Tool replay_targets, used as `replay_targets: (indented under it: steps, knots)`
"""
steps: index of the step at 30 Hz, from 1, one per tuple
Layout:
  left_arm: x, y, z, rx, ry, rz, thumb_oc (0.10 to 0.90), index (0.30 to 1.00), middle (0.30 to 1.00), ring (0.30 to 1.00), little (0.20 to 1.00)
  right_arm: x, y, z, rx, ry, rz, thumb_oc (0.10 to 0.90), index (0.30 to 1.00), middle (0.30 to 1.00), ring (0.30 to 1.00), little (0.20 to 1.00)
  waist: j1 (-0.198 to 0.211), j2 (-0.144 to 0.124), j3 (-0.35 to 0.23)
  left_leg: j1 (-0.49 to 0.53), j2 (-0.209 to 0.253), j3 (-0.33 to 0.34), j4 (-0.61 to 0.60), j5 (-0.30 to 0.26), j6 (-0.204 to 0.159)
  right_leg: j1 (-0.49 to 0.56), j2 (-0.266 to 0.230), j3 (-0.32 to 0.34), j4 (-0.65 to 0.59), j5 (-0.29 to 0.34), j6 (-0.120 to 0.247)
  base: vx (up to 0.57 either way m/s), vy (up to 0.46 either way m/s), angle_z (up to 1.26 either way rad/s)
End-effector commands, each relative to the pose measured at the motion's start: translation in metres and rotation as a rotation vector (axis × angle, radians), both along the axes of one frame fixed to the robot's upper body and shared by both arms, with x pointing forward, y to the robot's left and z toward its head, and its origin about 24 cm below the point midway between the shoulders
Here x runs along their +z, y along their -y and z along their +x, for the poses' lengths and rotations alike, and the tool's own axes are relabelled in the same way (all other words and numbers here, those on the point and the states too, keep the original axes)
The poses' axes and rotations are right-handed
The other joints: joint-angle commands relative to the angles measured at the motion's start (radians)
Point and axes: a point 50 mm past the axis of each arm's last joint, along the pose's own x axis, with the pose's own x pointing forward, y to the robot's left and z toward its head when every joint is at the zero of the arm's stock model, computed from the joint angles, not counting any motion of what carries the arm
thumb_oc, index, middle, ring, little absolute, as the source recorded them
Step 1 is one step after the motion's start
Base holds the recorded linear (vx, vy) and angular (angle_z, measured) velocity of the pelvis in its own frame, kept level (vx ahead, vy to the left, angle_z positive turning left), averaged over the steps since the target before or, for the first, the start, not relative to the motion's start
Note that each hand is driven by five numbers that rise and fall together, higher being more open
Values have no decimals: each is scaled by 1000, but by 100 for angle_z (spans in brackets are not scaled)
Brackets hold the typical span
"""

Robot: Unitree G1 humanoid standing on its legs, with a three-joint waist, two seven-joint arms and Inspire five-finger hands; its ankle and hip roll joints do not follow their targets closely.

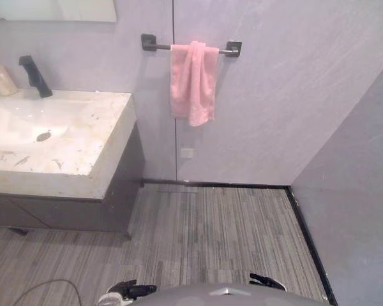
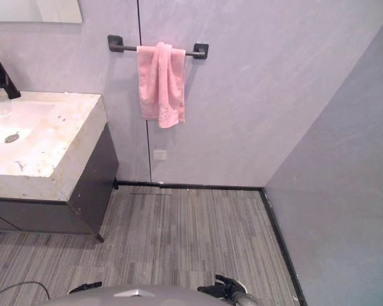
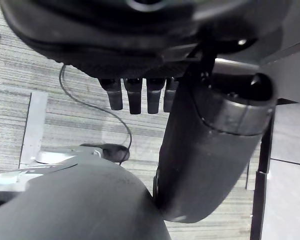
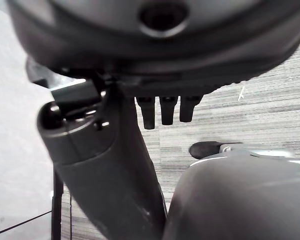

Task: Organize the bathroom.

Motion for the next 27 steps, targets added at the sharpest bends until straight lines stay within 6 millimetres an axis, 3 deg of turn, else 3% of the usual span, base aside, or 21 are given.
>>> replay_targets:
  steps: [1,27]
  knots:
    - [-4,12,-2,-11,-67,-28,800,900,900,900,900,5,7,24,23,61,-19,800,900,900,900,900,23,17,14,3,-11,-22,2,-48,19,-24,23,-74,-3,30,23,0,0,0]
    - [-1,8,7,72,2,-12,800,900,900,900,900,9,5,36,30,138,9,800,900,900,900,900,24,18,23,4,-4,-27,2,-37,13,-18,31,-79,-3,27,15,10,-13,1]
